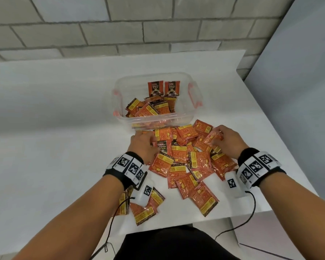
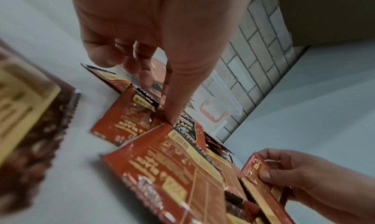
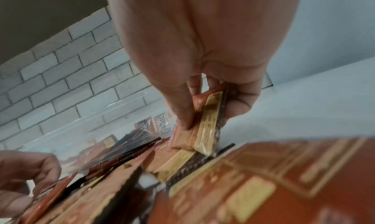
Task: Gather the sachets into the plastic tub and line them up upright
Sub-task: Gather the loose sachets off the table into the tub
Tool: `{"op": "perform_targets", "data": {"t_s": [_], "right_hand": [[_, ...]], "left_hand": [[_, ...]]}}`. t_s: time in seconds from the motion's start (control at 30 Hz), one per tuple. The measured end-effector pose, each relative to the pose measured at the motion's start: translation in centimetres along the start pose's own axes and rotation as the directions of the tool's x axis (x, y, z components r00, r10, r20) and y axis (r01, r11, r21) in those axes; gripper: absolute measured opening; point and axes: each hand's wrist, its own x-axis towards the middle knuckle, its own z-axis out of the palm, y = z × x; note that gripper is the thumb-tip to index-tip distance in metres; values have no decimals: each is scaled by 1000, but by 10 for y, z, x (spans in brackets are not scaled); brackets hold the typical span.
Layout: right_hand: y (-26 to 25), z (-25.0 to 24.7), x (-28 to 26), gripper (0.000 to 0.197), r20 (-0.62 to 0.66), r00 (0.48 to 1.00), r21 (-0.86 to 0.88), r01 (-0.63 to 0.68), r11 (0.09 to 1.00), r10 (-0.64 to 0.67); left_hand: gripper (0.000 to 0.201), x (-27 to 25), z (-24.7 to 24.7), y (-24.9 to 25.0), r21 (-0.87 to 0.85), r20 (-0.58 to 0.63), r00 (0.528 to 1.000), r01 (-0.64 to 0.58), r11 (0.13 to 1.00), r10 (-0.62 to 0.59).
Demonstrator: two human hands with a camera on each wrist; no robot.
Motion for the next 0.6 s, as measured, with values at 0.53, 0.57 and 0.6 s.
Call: {"op": "perform_targets", "data": {"t_s": [0.53, 0.57, 0.6], "right_hand": [[-1, 29, -39, 52, 201, 956, -257, 261, 931, -213], [-3, 28, -40, 47, 186, 956, -256, 271, 928, -228], [-4, 27, -41, 41, 173, 957, -225, 268, 937, -233]], "left_hand": [[19, -2, -16, -15, -328, -86, 995, 27, 944, -59], [21, -2, -16, -16, -331, -102, 994, 14, 943, -50], [22, -3, -16, -18, -339, -121, 992, 1, 941, -45]]}}
